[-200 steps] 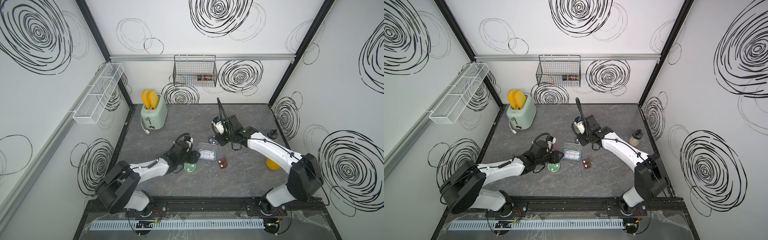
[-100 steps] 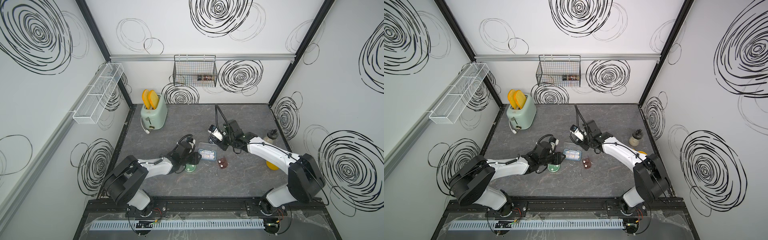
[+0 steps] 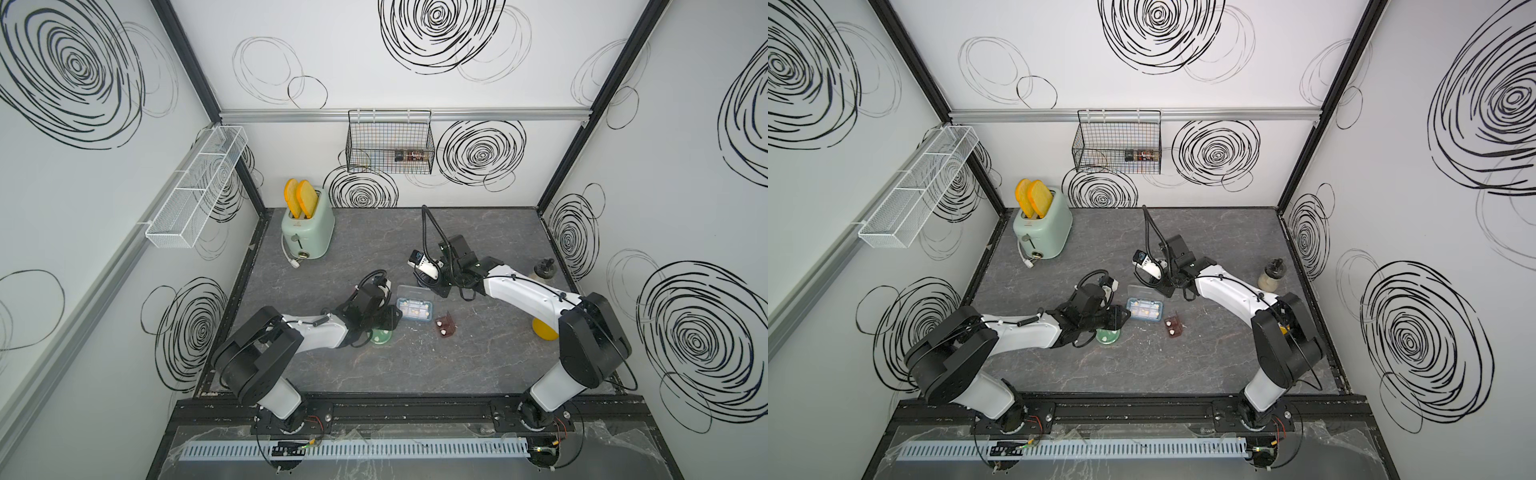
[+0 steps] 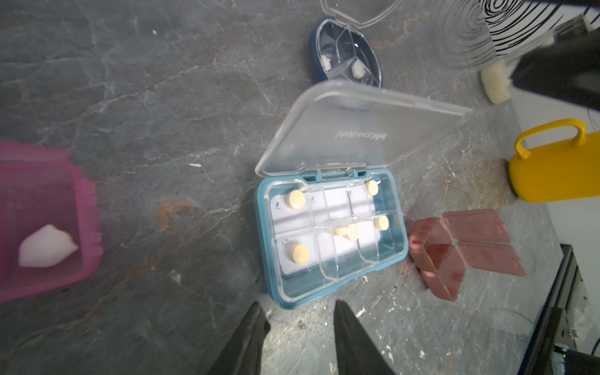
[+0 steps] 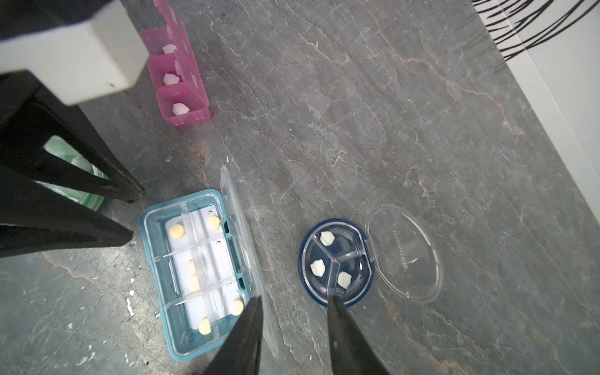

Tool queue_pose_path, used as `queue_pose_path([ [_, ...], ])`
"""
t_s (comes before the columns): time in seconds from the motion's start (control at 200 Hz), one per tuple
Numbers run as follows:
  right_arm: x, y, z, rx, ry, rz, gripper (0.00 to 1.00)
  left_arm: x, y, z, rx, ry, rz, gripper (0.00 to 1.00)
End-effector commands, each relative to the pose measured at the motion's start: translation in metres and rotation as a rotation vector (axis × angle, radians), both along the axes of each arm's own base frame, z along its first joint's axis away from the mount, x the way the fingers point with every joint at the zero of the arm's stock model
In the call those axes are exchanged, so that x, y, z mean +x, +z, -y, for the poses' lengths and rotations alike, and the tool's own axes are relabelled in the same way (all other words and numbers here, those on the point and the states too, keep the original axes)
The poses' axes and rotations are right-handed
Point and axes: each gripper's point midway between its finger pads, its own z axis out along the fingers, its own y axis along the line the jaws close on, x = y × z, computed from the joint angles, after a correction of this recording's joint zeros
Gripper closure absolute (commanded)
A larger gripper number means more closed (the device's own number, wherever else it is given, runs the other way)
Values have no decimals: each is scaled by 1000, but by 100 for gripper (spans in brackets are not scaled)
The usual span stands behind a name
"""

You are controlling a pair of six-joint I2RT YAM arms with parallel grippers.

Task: Close pillboxes
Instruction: Close the pillbox at the center of the board.

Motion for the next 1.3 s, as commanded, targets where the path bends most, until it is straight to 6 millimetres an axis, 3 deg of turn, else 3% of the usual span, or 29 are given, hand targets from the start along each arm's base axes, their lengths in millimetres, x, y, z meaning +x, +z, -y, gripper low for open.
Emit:
queue_pose_path([
  [0.0,0,-3,-5,-12,45,-29,62,12,8,7,-20,10,43,60],
  [0.12,2,-4,-7,-14,47,-34,49,14,7,5,-15,15,44,60],
  [0.225,5,-7,-8,-16,45,-31,49,15,5,5,-15,16,41,62],
  [0.44,5,-17,-11,-16,40,-71,56,16,1,6,-8,10,36,64],
  [0.66,-4,-15,-17,32,67,-104,57,18,-2,8,-9,9,32,66],
  [0.906,-7,-27,-17,13,58,-162,61,17,-7,7,-6,14,25,68],
  [1.101,-12,-25,-18,33,56,-182,69,17,-7,7,-5,15,27,69],
  [1.296,-20,-19,-24,75,56,-229,70,18,-8,8,-11,17,25,69],
])
